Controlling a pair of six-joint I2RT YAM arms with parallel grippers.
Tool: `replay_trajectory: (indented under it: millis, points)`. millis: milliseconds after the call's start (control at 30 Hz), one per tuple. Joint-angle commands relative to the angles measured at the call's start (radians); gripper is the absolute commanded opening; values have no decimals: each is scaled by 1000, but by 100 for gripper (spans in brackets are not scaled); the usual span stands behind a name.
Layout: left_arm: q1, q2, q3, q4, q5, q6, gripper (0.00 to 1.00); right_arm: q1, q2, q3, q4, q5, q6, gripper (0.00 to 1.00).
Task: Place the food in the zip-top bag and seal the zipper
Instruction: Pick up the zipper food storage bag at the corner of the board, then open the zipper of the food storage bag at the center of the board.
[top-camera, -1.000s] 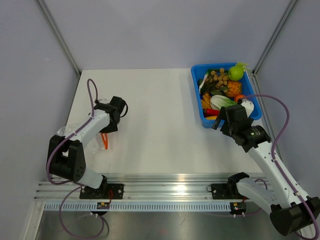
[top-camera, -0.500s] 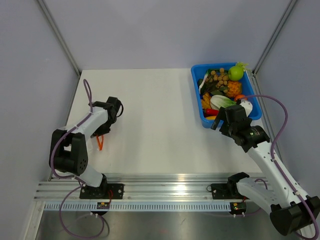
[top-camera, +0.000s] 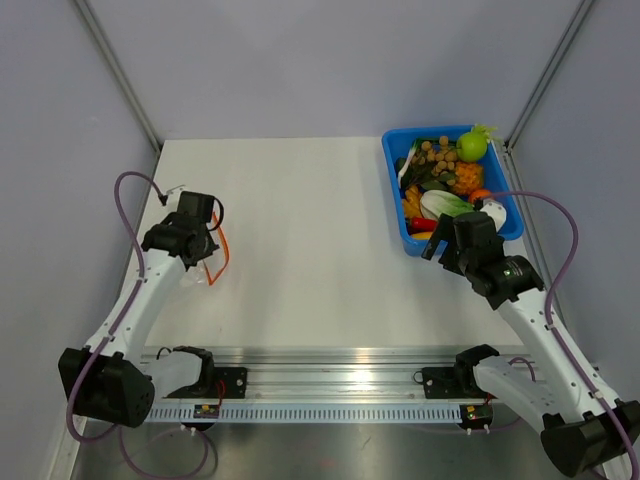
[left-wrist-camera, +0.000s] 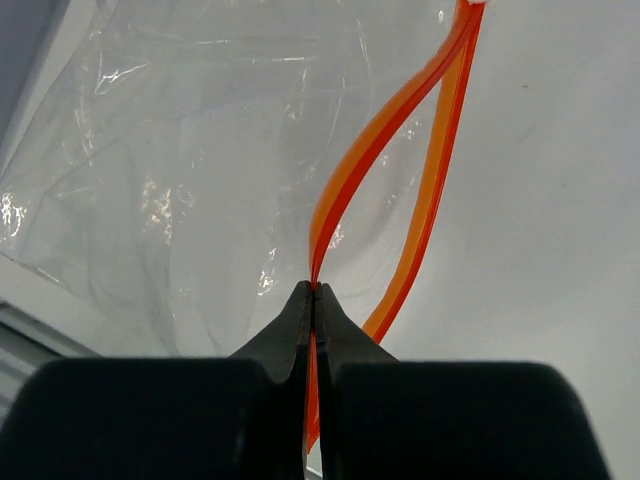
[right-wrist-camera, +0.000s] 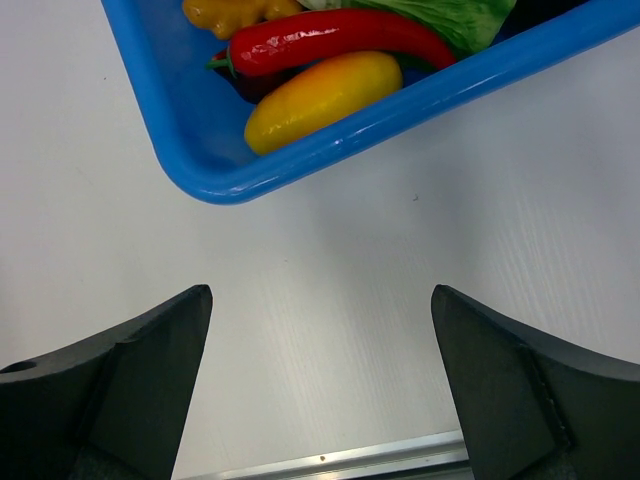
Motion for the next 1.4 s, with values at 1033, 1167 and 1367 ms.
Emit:
replay_trajectory:
  millis: [1033, 1167, 1367]
  points:
    - [-158, 19, 138, 147, 389, -23, 0, 461, 871, 383, 722, -498, 238, 82]
    - [-158, 11, 152, 138, 388, -6, 0, 473, 955, 440, 759, -559, 266, 83]
    - [-158, 4, 146, 150, 426, -19, 0, 505, 1071, 534, 758, -599, 284, 69]
